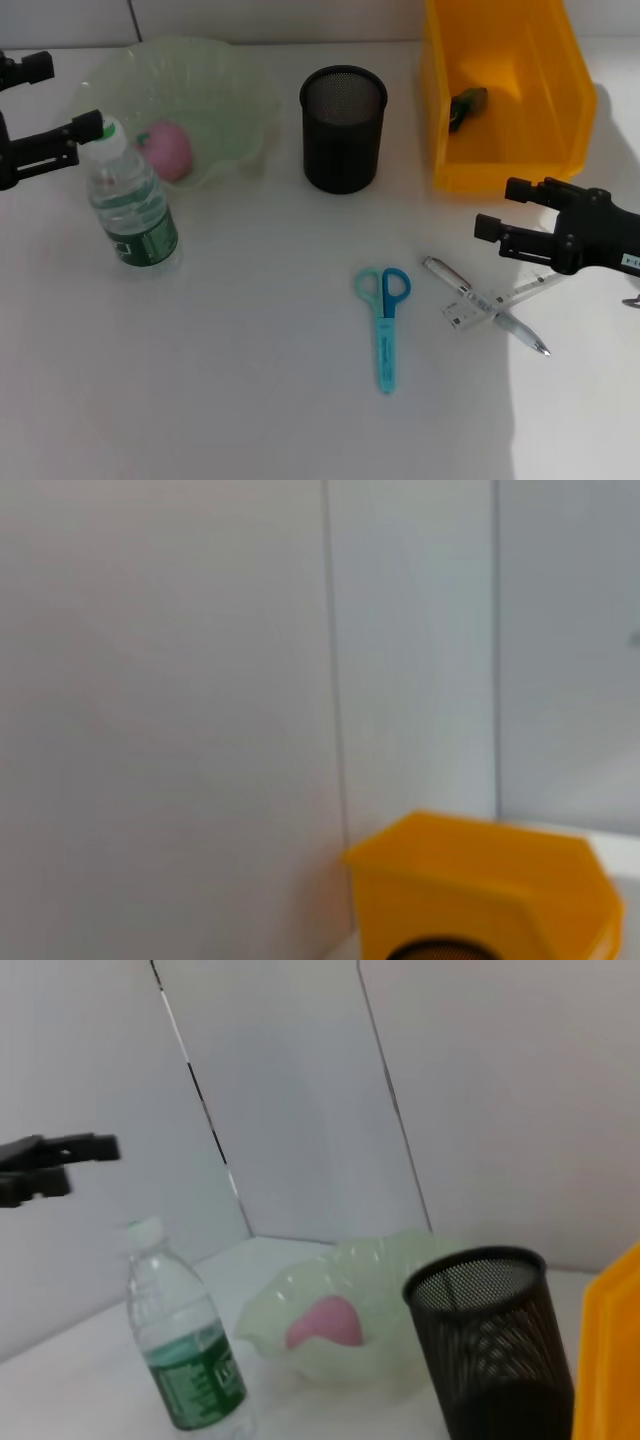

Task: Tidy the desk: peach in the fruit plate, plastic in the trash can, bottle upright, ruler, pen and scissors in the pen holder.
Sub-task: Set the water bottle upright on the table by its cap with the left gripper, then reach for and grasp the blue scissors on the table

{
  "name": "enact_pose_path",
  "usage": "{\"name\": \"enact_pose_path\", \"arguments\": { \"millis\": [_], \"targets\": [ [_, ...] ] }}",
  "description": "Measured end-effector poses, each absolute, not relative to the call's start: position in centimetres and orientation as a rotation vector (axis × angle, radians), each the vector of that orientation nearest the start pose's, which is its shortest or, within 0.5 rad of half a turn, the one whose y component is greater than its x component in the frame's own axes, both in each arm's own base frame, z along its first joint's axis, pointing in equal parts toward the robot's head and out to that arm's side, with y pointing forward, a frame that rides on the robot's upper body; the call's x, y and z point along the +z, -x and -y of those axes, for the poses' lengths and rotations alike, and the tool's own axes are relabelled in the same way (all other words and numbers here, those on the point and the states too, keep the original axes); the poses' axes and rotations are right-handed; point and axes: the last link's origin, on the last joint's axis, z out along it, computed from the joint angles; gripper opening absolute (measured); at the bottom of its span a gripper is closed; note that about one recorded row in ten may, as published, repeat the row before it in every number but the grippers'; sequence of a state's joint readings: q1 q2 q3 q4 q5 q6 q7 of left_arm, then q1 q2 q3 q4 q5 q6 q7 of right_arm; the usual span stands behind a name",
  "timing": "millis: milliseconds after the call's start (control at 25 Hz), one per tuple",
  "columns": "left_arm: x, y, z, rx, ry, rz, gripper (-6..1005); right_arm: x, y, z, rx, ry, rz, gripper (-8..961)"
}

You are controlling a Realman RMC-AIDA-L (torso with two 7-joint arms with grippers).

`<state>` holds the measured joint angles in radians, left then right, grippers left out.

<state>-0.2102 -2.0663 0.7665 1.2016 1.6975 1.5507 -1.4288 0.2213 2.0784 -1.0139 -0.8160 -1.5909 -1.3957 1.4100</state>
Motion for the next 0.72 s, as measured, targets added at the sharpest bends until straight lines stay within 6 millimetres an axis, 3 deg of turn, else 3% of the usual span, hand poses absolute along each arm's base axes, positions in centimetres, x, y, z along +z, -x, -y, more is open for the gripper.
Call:
{"name": "enact_pose_path", "arguments": {
  "millis": [120, 200, 320, 360, 400, 440, 520, 560, 720],
  "targets": [
    [11.8, 26.9, -26.6, -0.826, 2.409, 0.186, 822, 2.3, -28.3, -29.1, 0.817, 2.493, -0.751, 795],
    [11.1, 27.3, -25.2, -0.884, 2.452, 0.155, 821, 3.2, -27.4, -29.3, 0.823, 2.512, -0.783, 792],
    [10.7, 27.6, -24.7, -0.901, 2.47, 0.146, 819, 4.8, -25.1, -30.2, 0.753, 2.562, -0.814, 784],
    [8.2, 29.0, -23.1, -0.922, 2.524, 0.128, 819, 5.3, -23.4, -31.1, 0.648, 2.598, -0.863, 782],
    [8.2, 29.0, -23.1, -0.922, 2.524, 0.128, 818, 5.3, -23.4, -31.1, 0.648, 2.598, -0.863, 779],
    [6.8, 29.8, -22.5, -0.933, 2.537, 0.137, 818, 5.5, -22.1, -31.7, 0.566, 2.62, -0.895, 776],
    [6.8, 29.8, -22.5, -0.933, 2.537, 0.137, 817, 5.3, -19.8, -32.8, 0.376, 2.658, -0.98, 771],
    [4.5, 31.1, -21.8, -0.951, 2.516, 0.188, 816, 5.0, -18.3, -33.4, 0.249, 2.662, -1.019, 768],
    [3.7, 31.7, -21.9, -0.933, 2.493, 0.239, 816, 3.8, -13.1, -35.1, -0.171, 2.543, -1.07, 762]
  ]
}}
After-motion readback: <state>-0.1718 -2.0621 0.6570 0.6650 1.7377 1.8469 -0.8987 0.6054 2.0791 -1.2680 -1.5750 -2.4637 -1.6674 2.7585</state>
